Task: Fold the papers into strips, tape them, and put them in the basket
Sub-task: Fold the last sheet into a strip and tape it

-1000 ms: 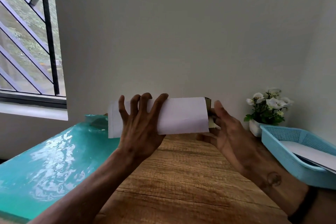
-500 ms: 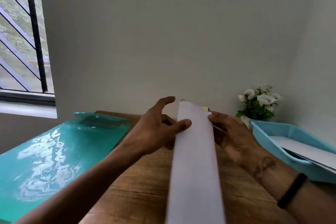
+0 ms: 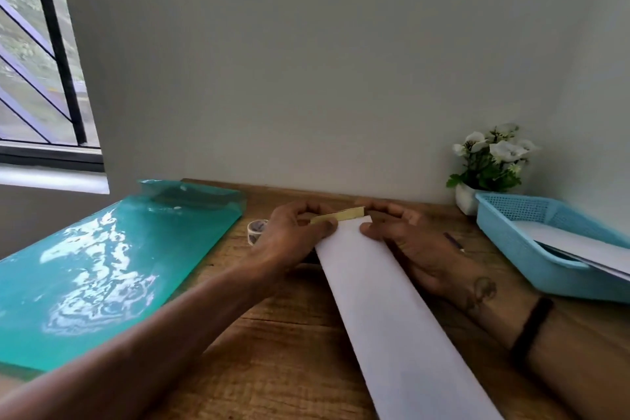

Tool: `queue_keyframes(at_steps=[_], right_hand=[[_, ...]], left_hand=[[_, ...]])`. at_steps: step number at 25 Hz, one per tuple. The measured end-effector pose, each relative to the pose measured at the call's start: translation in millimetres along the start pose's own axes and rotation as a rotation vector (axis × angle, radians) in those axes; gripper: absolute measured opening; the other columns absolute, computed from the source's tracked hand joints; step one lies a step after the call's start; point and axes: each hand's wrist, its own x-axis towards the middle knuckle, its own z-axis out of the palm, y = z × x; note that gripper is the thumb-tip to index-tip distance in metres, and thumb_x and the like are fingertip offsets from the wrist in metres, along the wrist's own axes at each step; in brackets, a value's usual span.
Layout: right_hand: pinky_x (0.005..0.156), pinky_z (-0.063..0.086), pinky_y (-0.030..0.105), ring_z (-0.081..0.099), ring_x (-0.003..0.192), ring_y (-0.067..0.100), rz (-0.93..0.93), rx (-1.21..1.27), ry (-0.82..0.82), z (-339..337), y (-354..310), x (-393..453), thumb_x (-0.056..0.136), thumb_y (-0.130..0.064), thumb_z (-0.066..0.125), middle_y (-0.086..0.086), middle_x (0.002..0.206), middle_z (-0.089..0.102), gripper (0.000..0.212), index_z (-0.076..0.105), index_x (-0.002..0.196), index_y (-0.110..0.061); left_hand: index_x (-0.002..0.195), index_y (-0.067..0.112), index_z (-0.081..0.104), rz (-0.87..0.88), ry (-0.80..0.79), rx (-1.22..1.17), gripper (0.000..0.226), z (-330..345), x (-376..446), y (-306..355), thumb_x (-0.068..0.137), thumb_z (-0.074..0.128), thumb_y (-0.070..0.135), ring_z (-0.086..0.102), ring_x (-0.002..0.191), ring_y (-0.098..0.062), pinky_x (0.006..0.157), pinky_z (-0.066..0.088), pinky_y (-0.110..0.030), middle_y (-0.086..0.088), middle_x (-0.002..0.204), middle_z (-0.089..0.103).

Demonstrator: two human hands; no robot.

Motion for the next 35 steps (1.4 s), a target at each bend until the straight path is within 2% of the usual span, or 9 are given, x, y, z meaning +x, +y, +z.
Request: queue_keyframes(at_steps=[5,8,13,15,18,27,29,33,35], right_hand=[[0.074,0.061,0.034,0.071,0.089,0.023,-0.015,-0.040,0.059,6,3,-3,0.090,0.007,0.068,0.015,0.101,0.075,0.020,0.076,0.103,-0.007],[0.061,0.058,0.029,0.069,0.077,0.020,-0.021,-0.023,0.147,8,3,-5,0.090,0.004,0.070,0.011,0.092,0.075,0.014,0.074,0.096,-0.007],[0.070,0.055,0.030,0.066,0.086,0.021,-0.006,-0.024,0.188,10,2,-3,0.090,-0.001,0.061,0.011,0.097,0.073,0.014,0.073,0.085,-0.005],[0.072,0.056,0.036,0.068,0.086,0.026,0.016,-0.021,0.141,13,-1,-6,0.085,-0.016,0.071,0.020,0.101,0.073,0.018,0.072,0.093,0.001],[0.057,0.058,0.026,0.074,0.068,0.014,-0.031,-0.214,0.148,14,2,-11,0.077,-0.019,0.091,0.014,0.094,0.078,0.041,0.070,0.110,-0.006],[0.070,0.060,0.038,0.070,0.088,0.027,0.076,-0.033,0.115,0,-6,-1,0.088,0.001,0.075,0.019,0.110,0.070,0.038,0.061,0.120,-0.014],[0.068,0.058,0.036,0.069,0.088,0.024,0.079,-0.018,0.130,-2,-10,1,0.091,0.002,0.071,0.017,0.108,0.069,0.037,0.059,0.124,-0.013],[0.064,0.053,0.031,0.063,0.082,0.020,-0.025,-0.151,0.272,4,-26,-3,0.096,-0.007,0.066,0.015,0.103,0.067,0.031,0.060,0.126,-0.010],[0.067,0.056,0.032,0.069,0.081,0.021,-0.073,-0.116,0.254,8,-35,-9,0.102,-0.026,0.062,0.015,0.104,0.074,0.026,0.061,0.125,-0.013]], left_hand=[[0.100,0.018,0.078,0.069,-0.037,-0.050,0.008,-3,-3,4,0.092,0.077,0.016,0.076,0.084,-0.017,0.065,0.061,-0.026,-0.011,0.103,0.078],[0.104,0.013,0.080,0.081,-0.116,-0.060,0.013,-4,-5,7,0.092,0.077,0.019,0.078,0.084,-0.015,0.066,0.060,-0.021,-0.009,0.100,0.079],[0.099,0.017,0.082,0.071,-0.064,-0.021,0.009,-4,-1,3,0.091,0.078,0.021,0.077,0.089,-0.013,0.066,0.058,-0.017,0.000,0.098,0.080],[0.101,0.022,0.080,0.071,-0.056,0.028,0.012,-4,0,2,0.090,0.079,0.019,0.076,0.092,-0.013,0.068,0.061,-0.021,0.002,0.100,0.079],[0.105,0.025,0.078,0.043,-0.072,0.020,0.019,-3,-1,2,0.088,0.081,0.018,0.075,0.096,-0.016,0.073,0.063,-0.026,-0.001,0.103,0.078],[0.109,0.010,0.076,-0.078,-0.094,-0.185,0.019,-8,4,8,0.093,0.070,0.002,0.074,0.104,-0.024,0.082,0.065,-0.033,-0.012,0.116,0.074],[0.105,0.016,0.078,0.033,-0.061,-0.049,0.015,-8,2,5,0.095,0.071,0.008,0.073,0.105,-0.017,0.087,0.063,-0.031,-0.003,0.112,0.076],[0.112,0.030,0.079,0.659,0.109,0.752,0.020,0,-4,-6,0.099,0.065,0.036,0.056,0.108,-0.004,0.088,0.041,-0.019,0.013,0.111,0.068],[0.103,0.023,0.077,0.619,0.072,0.686,0.042,6,-6,-2,0.103,0.050,0.055,0.056,0.091,-0.005,0.079,0.042,-0.025,0.008,0.097,0.065]])
